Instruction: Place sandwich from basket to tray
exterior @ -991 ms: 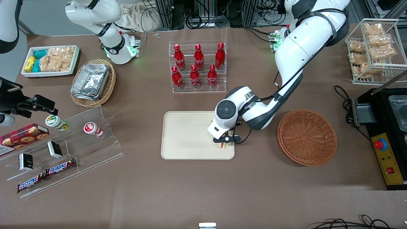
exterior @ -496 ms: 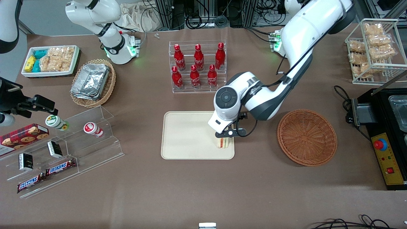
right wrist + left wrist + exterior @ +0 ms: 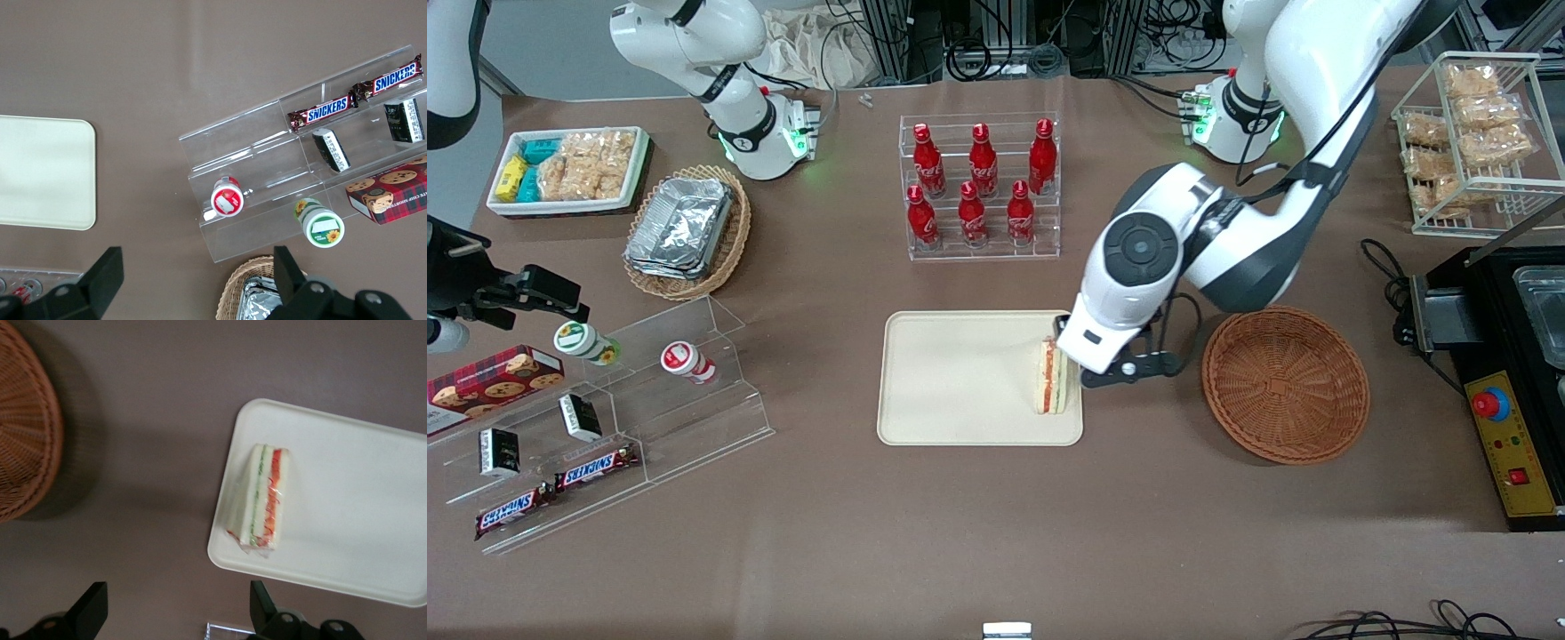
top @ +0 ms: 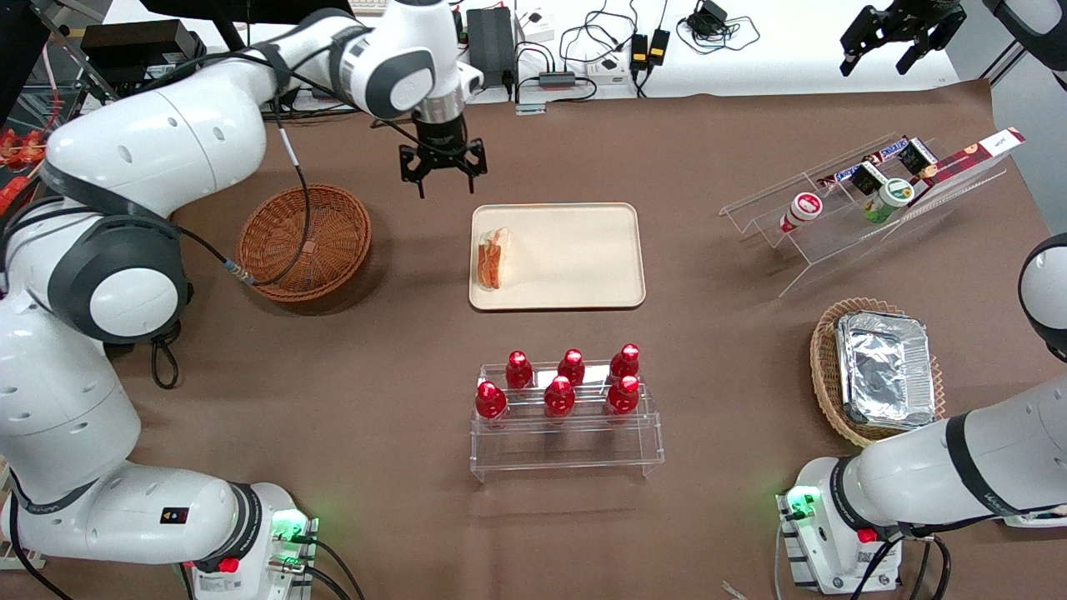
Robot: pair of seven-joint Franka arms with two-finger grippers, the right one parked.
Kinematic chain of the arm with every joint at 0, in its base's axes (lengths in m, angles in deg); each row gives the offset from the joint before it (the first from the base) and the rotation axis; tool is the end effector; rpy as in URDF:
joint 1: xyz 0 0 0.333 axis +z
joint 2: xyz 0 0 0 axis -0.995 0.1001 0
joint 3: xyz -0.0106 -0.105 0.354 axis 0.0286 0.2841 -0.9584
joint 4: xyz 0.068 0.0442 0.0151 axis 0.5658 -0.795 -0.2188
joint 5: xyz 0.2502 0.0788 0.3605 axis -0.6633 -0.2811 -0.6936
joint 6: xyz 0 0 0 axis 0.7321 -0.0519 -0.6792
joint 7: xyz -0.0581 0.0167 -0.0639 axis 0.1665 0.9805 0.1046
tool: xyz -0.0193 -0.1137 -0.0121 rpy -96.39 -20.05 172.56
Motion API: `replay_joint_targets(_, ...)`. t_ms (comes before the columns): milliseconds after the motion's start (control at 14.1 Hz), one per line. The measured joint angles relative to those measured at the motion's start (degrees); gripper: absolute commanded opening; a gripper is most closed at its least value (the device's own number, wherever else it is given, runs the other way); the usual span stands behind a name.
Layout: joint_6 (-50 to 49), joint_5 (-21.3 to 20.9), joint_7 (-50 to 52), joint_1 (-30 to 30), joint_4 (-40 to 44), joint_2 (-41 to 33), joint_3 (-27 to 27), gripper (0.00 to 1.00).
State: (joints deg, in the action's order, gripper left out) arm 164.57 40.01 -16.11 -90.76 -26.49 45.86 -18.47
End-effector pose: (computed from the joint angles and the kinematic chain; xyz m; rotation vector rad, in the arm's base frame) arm 0.6486 -0.3858 0.4460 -3.0892 -0.3339 0.1474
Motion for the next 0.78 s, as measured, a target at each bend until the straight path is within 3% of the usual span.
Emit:
replay_joint_targets(496, -3.9, 7.3, -31.0, 0.8, -1.9, -11.7, -20.7, 1.00)
replay_joint_targets(779, 2.8, 12.4, -45.8, 0.9, -12.0, -19.2, -28.9, 1.00)
